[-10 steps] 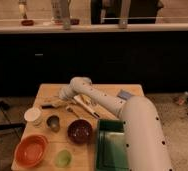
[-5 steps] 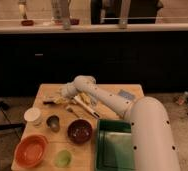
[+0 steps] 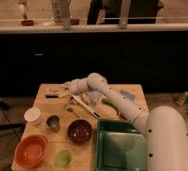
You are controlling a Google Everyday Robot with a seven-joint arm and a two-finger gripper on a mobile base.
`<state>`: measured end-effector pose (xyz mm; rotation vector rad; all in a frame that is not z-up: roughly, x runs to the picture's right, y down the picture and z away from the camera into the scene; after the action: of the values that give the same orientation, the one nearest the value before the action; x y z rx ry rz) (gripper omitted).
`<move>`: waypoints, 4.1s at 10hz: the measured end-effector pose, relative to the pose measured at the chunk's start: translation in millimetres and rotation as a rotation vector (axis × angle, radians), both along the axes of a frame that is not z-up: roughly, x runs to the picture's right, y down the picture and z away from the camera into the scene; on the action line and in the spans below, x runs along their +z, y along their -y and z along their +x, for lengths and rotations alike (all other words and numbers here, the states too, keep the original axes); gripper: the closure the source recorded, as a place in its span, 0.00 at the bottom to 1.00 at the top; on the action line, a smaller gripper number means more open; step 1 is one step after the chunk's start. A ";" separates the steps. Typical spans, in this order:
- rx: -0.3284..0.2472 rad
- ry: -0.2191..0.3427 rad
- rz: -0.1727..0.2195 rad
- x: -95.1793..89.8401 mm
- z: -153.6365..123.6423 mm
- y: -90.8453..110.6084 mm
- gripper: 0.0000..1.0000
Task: Place eraser in purple bowl
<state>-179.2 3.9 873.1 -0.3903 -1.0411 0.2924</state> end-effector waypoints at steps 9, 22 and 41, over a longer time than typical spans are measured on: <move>-0.233 0.218 0.058 -31.3 48.1 5.7 0.94; -0.399 0.280 0.016 -55.7 42.8 -24.7 0.94; -0.580 0.383 -0.084 -130.1 130.4 -125.0 0.94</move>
<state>-48.8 129.0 743.0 -0.8236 -1.2387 -0.2706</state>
